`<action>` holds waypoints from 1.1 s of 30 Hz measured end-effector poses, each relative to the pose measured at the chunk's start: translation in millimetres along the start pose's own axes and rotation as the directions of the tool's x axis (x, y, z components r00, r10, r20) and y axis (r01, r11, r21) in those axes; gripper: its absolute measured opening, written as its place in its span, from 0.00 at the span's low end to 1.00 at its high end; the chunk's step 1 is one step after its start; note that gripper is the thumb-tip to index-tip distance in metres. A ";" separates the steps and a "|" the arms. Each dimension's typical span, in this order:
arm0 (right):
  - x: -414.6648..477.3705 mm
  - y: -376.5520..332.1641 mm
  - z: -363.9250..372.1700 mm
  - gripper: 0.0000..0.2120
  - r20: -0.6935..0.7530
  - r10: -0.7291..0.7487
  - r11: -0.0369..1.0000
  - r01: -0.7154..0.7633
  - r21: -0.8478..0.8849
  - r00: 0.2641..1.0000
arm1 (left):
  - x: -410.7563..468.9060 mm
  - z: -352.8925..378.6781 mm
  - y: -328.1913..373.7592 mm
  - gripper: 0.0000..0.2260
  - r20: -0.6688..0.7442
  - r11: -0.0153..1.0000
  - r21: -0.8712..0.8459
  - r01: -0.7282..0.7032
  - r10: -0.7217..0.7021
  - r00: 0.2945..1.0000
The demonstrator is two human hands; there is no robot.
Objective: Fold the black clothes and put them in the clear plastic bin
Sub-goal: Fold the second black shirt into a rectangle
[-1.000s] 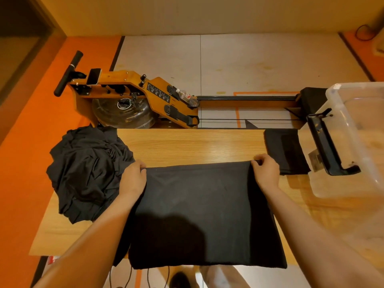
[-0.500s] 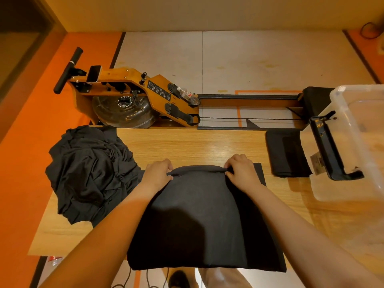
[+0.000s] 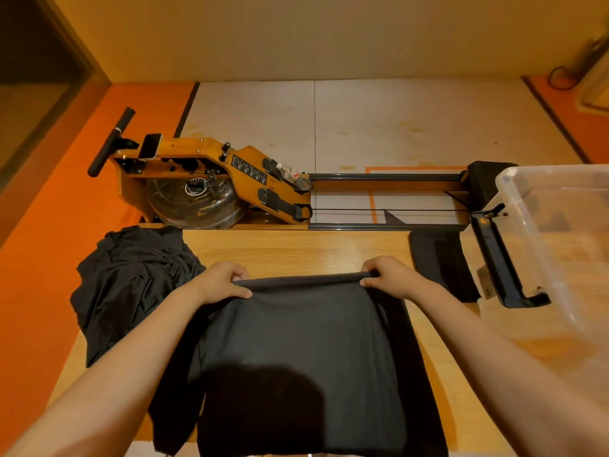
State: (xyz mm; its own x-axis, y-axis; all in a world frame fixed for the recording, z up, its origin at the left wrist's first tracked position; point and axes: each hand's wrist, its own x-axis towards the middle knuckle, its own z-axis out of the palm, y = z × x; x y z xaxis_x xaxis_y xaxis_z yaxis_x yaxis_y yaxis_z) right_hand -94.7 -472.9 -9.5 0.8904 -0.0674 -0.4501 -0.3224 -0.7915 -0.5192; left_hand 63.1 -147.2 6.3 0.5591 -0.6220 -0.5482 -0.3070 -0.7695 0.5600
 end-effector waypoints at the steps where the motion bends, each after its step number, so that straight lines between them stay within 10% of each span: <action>1: 2.4 -2.8 -10.5 0.04 -0.022 -0.013 1.000 0.013 0.014 1.000 | -0.2 -10.5 4.5 0.08 -0.024 1.000 -0.007 -0.019 0.019 1.000; 7: 6.5 -33.8 -88.9 0.05 -0.247 -0.061 0.992 0.087 0.096 0.967 | -5.7 -82.9 48.4 0.08 -0.288 0.989 0.038 -0.140 0.145 0.946; 11: -6.8 -61.2 -142.2 0.06 -0.453 -0.158 0.986 0.166 -0.023 0.877 | -18.5 -122.5 82.9 0.05 -0.552 0.956 0.198 -0.216 0.291 0.781; 18: -35.1 -70.3 -149.0 0.09 -0.621 -0.360 0.929 0.207 -0.307 0.696 | -42.2 -115.1 89.0 0.06 -0.614 0.852 0.445 -0.275 0.514 0.599; 24: -61.5 -30.5 -36.7 0.16 -0.546 -0.320 0.900 0.068 -0.431 0.774 | -37.9 -23.4 37.3 0.12 -0.436 0.722 0.664 -0.193 0.584 0.684; 29: -86.4 9.7 80.6 0.10 -0.349 -0.087 0.916 -0.063 -0.397 0.933 | -36.2 89.6 -26.4 0.15 -0.343 0.823 0.546 -0.157 0.390 0.855; 33: -92.1 5.3 114.3 0.16 -0.426 0.017 0.940 -0.160 -0.303 0.905 | -38.4 118.4 -35.2 0.14 -0.428 0.923 0.369 -0.110 0.274 0.861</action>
State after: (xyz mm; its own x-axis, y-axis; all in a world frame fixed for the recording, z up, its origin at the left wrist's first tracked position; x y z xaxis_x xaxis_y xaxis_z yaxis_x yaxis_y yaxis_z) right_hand -215.2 -401.4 -53.8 0.9370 -0.3328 -0.1065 -0.3479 -0.9169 -0.1958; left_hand -38.8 -113.4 -65.9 0.7272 -0.6844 -0.0527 -0.6291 -0.6952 0.3476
